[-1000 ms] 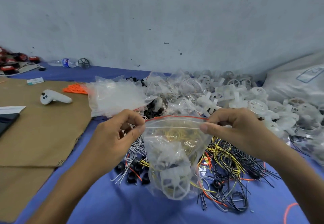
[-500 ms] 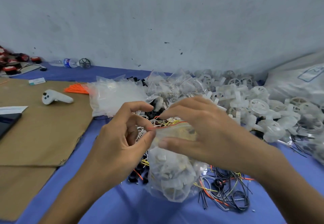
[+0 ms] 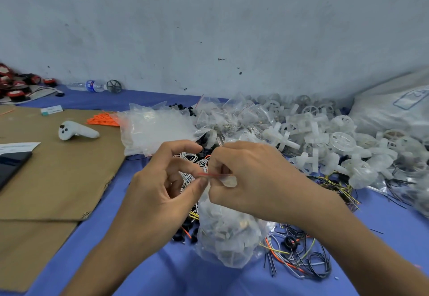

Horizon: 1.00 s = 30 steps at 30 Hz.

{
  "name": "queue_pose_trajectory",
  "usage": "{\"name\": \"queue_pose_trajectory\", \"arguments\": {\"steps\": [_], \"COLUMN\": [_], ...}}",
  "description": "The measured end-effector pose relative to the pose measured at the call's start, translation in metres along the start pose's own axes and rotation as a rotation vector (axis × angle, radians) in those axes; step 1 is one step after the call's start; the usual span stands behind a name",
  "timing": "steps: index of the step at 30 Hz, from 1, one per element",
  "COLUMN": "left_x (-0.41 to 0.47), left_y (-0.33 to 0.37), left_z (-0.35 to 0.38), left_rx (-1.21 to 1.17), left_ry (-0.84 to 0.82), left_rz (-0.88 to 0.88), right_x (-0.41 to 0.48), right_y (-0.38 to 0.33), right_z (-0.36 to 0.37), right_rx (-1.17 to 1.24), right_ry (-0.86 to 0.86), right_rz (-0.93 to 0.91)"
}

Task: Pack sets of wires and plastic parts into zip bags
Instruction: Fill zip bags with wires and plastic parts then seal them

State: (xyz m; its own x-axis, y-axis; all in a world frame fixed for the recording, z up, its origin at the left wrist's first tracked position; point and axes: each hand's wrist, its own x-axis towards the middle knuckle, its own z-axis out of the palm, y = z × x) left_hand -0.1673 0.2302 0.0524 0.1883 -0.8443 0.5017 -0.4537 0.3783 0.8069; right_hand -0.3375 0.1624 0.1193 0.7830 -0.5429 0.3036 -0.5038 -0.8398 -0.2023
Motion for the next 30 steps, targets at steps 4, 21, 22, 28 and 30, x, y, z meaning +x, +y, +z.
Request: {"name": "queue_pose_trajectory", "arguments": {"steps": [4, 21, 22, 28, 30], "left_x": [-0.001, -0.004, -0.003, -0.005, -0.006], "left_y": [0.000, 0.007, 0.008, 0.008, 0.007], "left_z": [-0.002, -0.004, -0.004, -0.003, -0.002], "left_rx": [-0.013, 0.233, 0.239, 0.198, 0.218], "left_ry": [-0.004, 0.004, -0.001, -0.025, -0.027], "left_rz": [-0.018, 0.038, 0.040, 0.074, 0.069], "right_x": [-0.004, -0.011, -0.012, -0.017, -0.018], "right_y": [0.002, 0.007, 0.007, 0.013, 0.014], "right_z": [0.001, 0.005, 0.006, 0.002, 0.002], "right_rx": [0.006, -0.016, -0.019, 0.026, 0.042], "right_ry": [0.005, 0.003, 0.005, -0.001, -0.012], "right_rz": [-0.001, -0.017, -0.019, 0.028, 0.026]}}
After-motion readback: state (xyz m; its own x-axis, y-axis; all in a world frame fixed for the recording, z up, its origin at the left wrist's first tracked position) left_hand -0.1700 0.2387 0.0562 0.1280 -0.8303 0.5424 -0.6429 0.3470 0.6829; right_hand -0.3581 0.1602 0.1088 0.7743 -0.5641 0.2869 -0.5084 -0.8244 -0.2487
